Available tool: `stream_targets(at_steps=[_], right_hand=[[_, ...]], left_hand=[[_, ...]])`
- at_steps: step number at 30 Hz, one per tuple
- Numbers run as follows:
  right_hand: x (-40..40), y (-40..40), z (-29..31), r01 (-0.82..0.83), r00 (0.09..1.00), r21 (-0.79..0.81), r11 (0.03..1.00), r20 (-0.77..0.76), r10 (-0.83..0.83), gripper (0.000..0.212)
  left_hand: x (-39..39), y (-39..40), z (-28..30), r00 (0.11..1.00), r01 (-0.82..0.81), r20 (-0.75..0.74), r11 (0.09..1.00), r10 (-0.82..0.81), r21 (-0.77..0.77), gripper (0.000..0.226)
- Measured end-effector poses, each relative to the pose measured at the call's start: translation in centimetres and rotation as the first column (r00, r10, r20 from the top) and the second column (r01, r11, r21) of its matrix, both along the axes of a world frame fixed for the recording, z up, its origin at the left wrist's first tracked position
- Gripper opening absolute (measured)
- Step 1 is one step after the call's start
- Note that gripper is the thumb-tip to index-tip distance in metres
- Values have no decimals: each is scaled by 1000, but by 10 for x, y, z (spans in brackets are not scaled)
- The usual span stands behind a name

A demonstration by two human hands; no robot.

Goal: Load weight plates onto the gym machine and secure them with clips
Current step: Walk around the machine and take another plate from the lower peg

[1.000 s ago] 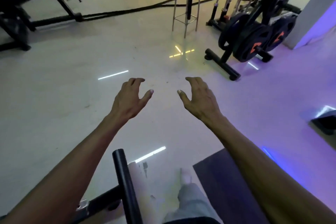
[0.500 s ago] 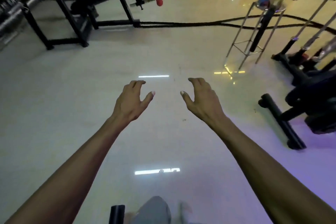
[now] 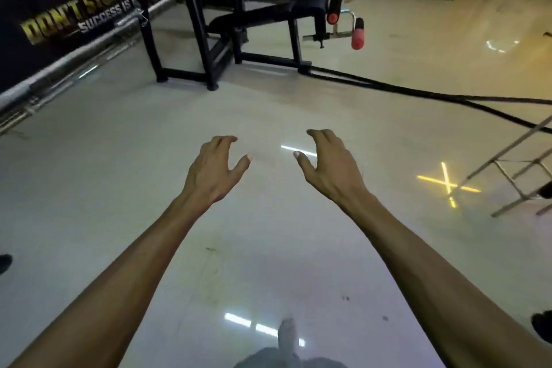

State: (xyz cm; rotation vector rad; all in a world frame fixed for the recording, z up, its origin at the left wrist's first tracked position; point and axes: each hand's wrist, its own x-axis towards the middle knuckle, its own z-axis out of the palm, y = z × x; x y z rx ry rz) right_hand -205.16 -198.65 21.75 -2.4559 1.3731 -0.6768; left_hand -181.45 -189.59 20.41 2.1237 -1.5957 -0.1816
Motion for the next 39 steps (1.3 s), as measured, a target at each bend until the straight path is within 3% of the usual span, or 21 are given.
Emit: stream_targets(at_steps=[10, 20, 30, 39], right_hand=[[200, -226, 6, -252, 967, -16, 968, 41, 252, 56], [463, -430, 27, -530, 845, -25, 847, 58, 531, 57], [740, -527, 30, -761, 645, -27, 648, 73, 761, 57], [1004, -546, 33, -886, 462, -2, 464, 87, 882, 59]], left_hand=[[168, -165, 9, 969, -246, 1, 969, 246, -21, 62], [377, -308, 28, 858, -512, 13, 858, 513, -22, 63], [583, -378, 23, 696, -718, -28, 694, 718, -48, 63], [793, -392, 27, 494, -869, -48, 490, 868, -70, 63]])
